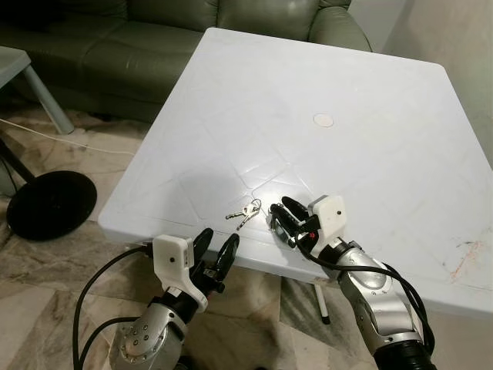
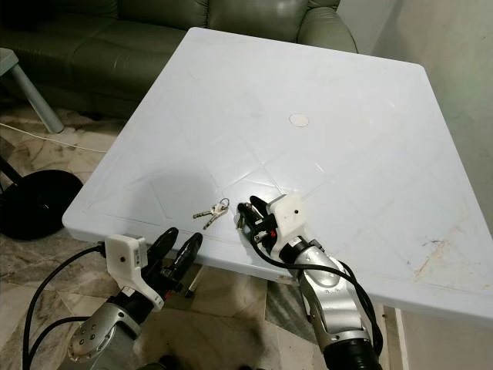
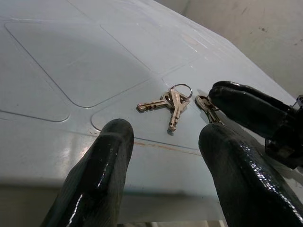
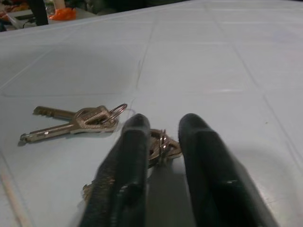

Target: Hang keys on a hook

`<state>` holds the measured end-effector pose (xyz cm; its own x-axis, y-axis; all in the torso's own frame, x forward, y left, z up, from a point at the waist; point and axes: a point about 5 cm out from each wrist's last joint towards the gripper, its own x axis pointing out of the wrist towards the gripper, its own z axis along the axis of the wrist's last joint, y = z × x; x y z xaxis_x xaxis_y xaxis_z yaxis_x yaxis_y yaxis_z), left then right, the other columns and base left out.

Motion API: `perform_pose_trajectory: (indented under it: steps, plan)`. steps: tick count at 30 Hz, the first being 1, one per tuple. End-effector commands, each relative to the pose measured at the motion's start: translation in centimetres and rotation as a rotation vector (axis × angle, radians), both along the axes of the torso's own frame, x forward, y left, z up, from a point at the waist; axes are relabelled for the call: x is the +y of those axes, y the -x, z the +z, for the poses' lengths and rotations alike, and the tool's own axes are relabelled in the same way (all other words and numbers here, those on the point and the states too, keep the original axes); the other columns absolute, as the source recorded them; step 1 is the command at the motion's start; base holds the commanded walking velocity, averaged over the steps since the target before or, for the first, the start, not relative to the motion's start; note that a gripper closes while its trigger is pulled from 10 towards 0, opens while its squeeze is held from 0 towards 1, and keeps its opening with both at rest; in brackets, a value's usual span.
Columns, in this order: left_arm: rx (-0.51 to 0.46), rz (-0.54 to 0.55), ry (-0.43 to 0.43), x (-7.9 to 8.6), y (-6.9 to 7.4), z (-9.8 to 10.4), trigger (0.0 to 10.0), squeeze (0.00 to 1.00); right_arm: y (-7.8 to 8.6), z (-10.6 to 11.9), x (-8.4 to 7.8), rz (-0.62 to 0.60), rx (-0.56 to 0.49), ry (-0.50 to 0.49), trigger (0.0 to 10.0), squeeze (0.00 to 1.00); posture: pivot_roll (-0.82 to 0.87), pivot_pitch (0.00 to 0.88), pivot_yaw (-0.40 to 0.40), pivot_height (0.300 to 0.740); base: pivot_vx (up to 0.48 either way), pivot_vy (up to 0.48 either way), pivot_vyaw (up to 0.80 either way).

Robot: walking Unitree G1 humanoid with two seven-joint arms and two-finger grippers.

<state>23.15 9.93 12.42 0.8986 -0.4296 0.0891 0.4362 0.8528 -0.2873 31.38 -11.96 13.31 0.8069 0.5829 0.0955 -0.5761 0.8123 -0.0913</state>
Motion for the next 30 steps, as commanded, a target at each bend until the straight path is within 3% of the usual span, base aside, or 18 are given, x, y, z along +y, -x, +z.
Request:
perform_pose_trajectory:
  steps: [1, 2, 3, 4, 5, 6, 7, 9, 10, 30]
  plan:
    - [0.022, 0.002, -0.001, -0.03, 0.21, -0.23, 10.0, 0.00, 0.03, -0.07, -0.63, -0.013, -0.003, -0.002, 0.0, 0.00, 0.14, 0.248, -0.092, 0.740, 0.000, 0.000, 0.00]
    - [0.022, 0.002, 0.000, -0.04, 0.19, -0.23, 10.0, 0.00, 0.04, -0.05, -0.66, -0.013, -0.006, -0.003, 0.0, 0.00, 0.14, 0.248, -0.092, 0.740, 0.000, 0.000, 0.00]
    - [0.022, 0.001, -0.001, -0.04, 0.18, -0.24, 10.0, 0.00, 0.03, -0.09, -0.69, -0.011, -0.002, -0.002, 2.7, 0.00, 0.14, 0.248, -0.092, 0.740, 0.000, 0.000, 0.00]
    - [0.022, 0.001, -0.001, -0.04, 0.17, -0.24, 10.0, 0.00, 0.02, -0.15, -0.69, -0.006, 0.002, 0.002, 2.7, 0.00, 0.14, 0.247, -0.092, 0.740, 0.000, 0.000, 0.00]
    - [0.021, 0.002, -0.001, -0.02, 0.14, -0.24, 10.0, 0.00, -0.01, -0.19, -0.72, -0.004, 0.006, 0.003, 6.5, 0.00, 0.14, 0.246, -0.092, 0.740, 0.000, 0.000, 0.00]
    - [0.021, 0.002, -0.001, -0.02, 0.14, -0.24, 10.0, 0.00, 0.00, -0.19, -0.74, -0.003, 0.005, 0.003, 4.7, 0.00, 0.14, 0.246, -0.092, 0.740, 0.000, 0.000, 0.00]
    - [0.021, 0.001, -0.001, -0.02, 0.12, -0.23, 10.0, 0.00, 0.00, -0.19, -0.76, -0.003, 0.005, 0.004, 5.3, 0.00, 0.14, 0.245, -0.092, 0.740, 0.000, 0.000, 0.00]
    - [0.021, 0.001, 0.000, -0.02, 0.11, -0.22, 10.0, 0.00, 0.02, -0.26, -0.77, 0.004, 0.009, 0.008, 9.6, 0.00, 0.14, 0.245, -0.092, 0.740, 0.000, 0.000, 0.00]
    - [0.021, 0.001, 0.001, -0.03, 0.10, -0.21, 10.0, 0.00, 0.05, -0.31, -0.76, 0.015, 0.013, 0.008, 10.0, 0.00, 0.14, 0.245, -0.091, 0.740, 0.000, 0.000, 0.00]
    - [0.019, 0.003, 0.009, -0.08, 0.00, -0.14, 10.0, 0.00, 0.01, -0.38, -1.01, 0.047, 0.017, 0.027, 10.0, 0.00, 0.14, 0.242, -0.092, 0.740, 0.000, 0.000, 0.00]
